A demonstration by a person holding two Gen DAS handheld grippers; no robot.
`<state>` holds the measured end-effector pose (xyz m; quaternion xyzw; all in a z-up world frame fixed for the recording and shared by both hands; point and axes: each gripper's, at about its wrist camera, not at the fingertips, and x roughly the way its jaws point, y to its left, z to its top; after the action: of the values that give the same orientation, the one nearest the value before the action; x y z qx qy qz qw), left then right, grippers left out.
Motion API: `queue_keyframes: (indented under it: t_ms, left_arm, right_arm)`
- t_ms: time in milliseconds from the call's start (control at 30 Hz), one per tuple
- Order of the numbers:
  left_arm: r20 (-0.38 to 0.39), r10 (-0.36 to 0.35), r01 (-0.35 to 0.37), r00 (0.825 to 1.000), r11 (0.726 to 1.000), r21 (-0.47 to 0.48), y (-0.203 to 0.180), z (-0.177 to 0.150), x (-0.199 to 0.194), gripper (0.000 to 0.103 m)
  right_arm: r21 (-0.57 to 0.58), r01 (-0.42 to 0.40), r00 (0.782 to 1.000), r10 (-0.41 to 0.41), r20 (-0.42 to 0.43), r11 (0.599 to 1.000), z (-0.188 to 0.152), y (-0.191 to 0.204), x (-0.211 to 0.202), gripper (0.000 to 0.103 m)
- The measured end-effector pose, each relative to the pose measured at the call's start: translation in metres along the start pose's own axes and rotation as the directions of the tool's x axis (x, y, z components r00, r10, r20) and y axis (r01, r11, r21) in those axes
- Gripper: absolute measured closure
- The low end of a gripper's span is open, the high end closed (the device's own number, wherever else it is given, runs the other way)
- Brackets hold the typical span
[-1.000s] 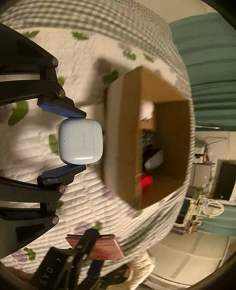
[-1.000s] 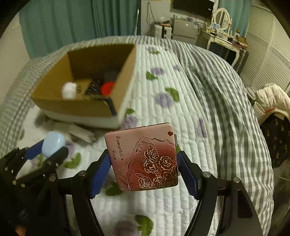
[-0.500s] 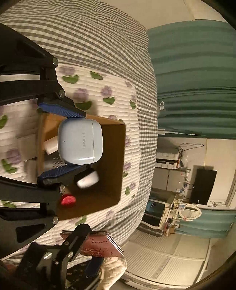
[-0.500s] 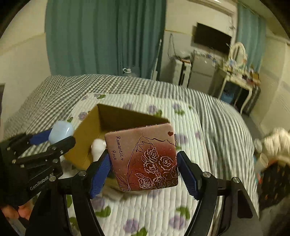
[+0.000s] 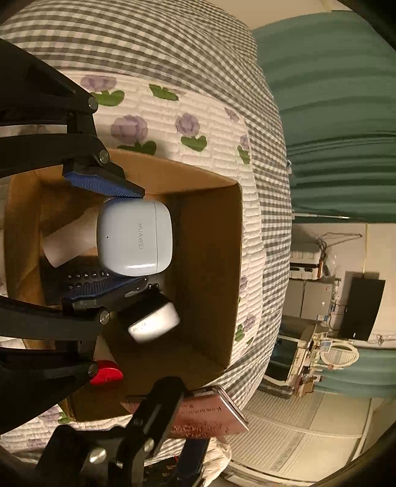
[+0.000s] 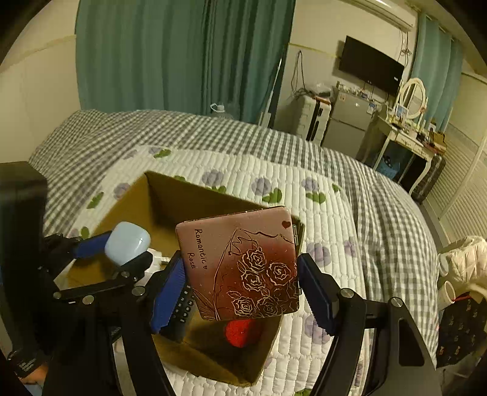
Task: Organize rigid objects
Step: 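Lower the earbud case and card case into the box and release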
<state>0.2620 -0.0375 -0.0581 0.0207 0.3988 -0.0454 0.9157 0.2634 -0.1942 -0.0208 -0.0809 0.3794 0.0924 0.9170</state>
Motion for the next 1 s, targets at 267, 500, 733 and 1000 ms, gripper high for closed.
queue_keyframes:
  t_ms: [267, 500, 733, 1000]
  left_arm:
    - [0.043, 0.011, -0.011, 0.999, 1.000, -0.004, 0.005, 0.007, -0.017, 0.038]
    - [0.089, 0.066, -0.062, 0.994, 0.997, -0.044, 0.035, 0.018, -0.043, 0.038]
    - [0.088, 0.087, -0.081, 0.992, 0.995, -0.061, 0.059, 0.012, -0.042, 0.038]
    - [0.097, 0.082, -0.075, 0.992, 0.995, -0.070, 0.065, 0.008, -0.047, 0.038]
  right_arm:
    - [0.021, 0.004, 1.000, -0.004, 0.003, 1.000, -0.002, -0.008, -0.004, 0.031]
    - [0.035, -0.009, 1.000, 0.009, -0.009, 0.999, 0.001, -0.006, 0.004, 0.030]
    - [0.042, -0.016, 0.996, 0.020, -0.092, 0.999, -0.005, 0.001, 0.049, 0.030]
    - [0.040, 0.015, 0.999, -0.013, -0.052, 0.999, -0.007, 0.006, 0.053, 0.017]
